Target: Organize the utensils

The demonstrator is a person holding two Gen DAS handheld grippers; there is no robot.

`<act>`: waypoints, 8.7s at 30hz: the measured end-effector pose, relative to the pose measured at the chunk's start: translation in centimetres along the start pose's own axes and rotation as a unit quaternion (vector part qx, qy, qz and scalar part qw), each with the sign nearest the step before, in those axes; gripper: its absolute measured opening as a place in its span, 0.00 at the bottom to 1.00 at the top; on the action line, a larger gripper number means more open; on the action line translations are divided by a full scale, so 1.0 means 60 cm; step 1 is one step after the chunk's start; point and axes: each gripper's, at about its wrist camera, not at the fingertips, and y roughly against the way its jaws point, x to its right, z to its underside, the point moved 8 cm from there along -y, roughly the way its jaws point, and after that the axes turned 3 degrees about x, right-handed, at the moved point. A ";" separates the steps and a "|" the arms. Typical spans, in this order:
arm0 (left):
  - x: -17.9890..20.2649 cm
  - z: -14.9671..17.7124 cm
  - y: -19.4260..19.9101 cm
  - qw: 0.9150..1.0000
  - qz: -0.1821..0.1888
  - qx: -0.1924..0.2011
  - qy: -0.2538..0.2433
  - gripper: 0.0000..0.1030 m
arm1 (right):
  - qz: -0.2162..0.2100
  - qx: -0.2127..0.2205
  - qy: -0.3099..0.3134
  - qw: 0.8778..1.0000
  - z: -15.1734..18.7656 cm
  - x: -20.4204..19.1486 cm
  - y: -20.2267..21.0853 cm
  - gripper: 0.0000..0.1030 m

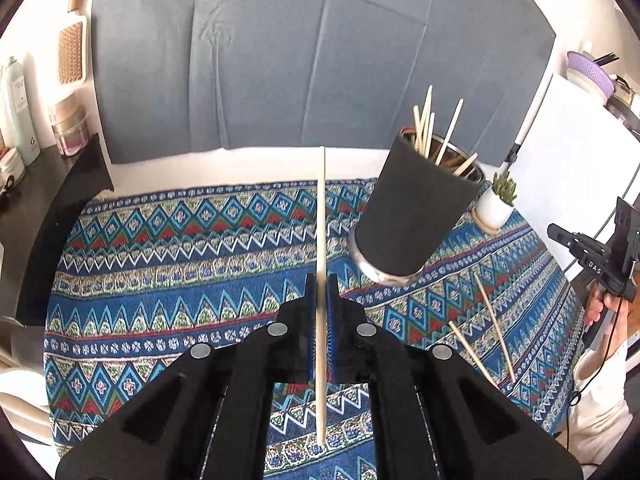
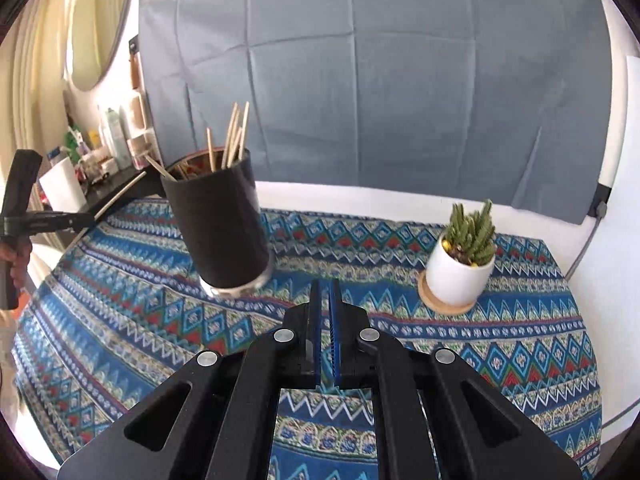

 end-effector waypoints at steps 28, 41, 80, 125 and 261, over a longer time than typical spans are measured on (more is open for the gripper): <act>0.160 -0.244 -0.096 0.950 0.196 0.243 0.002 0.05 | -0.173 0.151 -0.040 0.972 -0.198 -0.141 -0.125 0.04; 0.136 -0.170 -0.145 0.932 0.175 0.317 -0.012 0.05 | -0.194 0.166 -0.078 0.964 -0.162 -0.120 -0.165 0.05; 0.183 0.069 -0.069 0.999 -0.029 0.031 0.011 0.94 | 0.006 -0.090 -0.089 0.992 0.062 -0.034 -0.089 0.82; 0.314 0.261 -0.164 0.986 -0.136 -0.094 -0.010 0.92 | 0.116 -0.144 -0.071 0.980 0.286 0.015 0.013 0.37; 0.229 0.170 0.103 0.984 -0.016 0.165 -0.061 0.94 | -0.043 0.150 -0.026 0.987 0.126 -0.142 0.128 0.85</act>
